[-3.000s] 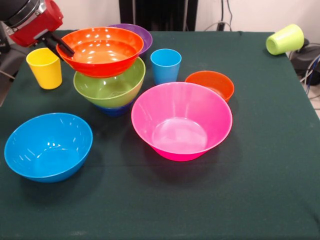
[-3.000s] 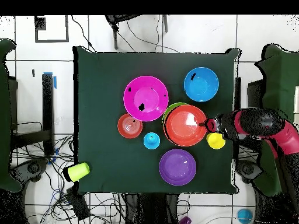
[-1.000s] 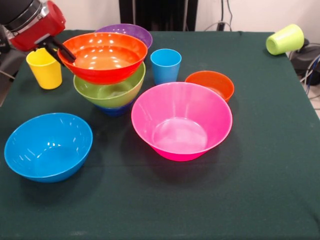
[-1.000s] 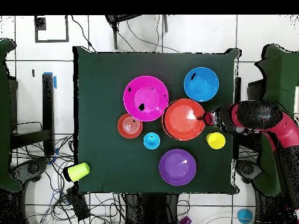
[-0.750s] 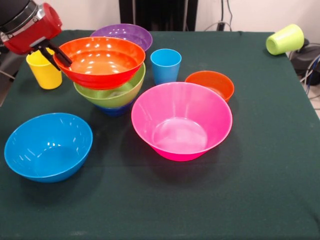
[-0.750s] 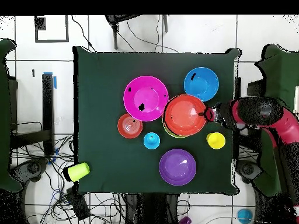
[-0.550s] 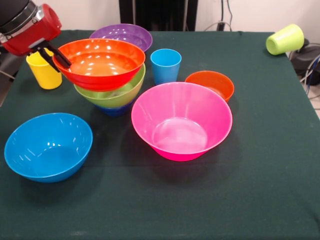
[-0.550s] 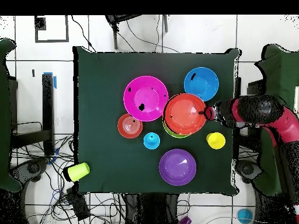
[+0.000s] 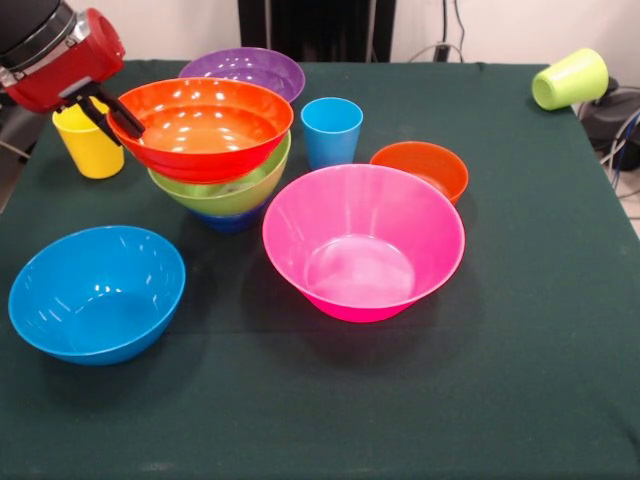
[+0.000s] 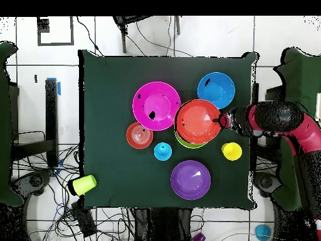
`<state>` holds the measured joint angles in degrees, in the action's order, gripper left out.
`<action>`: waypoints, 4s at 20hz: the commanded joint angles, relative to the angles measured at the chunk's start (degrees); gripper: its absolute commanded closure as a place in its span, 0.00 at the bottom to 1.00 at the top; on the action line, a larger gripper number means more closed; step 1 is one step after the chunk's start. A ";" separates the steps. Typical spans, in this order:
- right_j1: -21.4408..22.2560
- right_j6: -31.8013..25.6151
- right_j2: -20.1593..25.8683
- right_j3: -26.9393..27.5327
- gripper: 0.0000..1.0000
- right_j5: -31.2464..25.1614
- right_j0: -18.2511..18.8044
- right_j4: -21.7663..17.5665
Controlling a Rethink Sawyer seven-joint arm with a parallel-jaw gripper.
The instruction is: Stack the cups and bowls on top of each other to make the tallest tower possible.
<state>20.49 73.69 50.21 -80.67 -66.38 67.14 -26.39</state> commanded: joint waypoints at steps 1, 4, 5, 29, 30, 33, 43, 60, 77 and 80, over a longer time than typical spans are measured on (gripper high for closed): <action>-1.22 -10.77 -0.18 -0.18 1.00 -1.77 -1.70 -0.31; -2.03 -11.33 -0.41 -0.50 1.00 -1.09 -1.26 -0.74; -2.23 -11.47 -0.47 -0.67 1.00 -0.80 -1.08 -0.89; -0.92 -8.45 -0.08 -7.79 1.00 4.45 1.02 -2.39; -1.03 -8.34 -0.09 -7.71 1.00 4.42 0.89 -2.33; -1.09 -8.26 -0.13 -8.11 1.00 4.63 1.10 -2.35; -2.14 -10.23 0.77 -8.65 0.00 5.42 2.18 -2.23; 2.32 -5.38 0.82 -10.86 0.00 5.04 0.66 -1.14; 6.63 -1.67 0.85 -13.23 0.00 5.48 -2.42 1.80; 6.85 -1.49 0.70 -12.63 0.00 5.10 -3.21 2.26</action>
<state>27.13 73.69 50.58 -90.18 -64.62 67.63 -24.08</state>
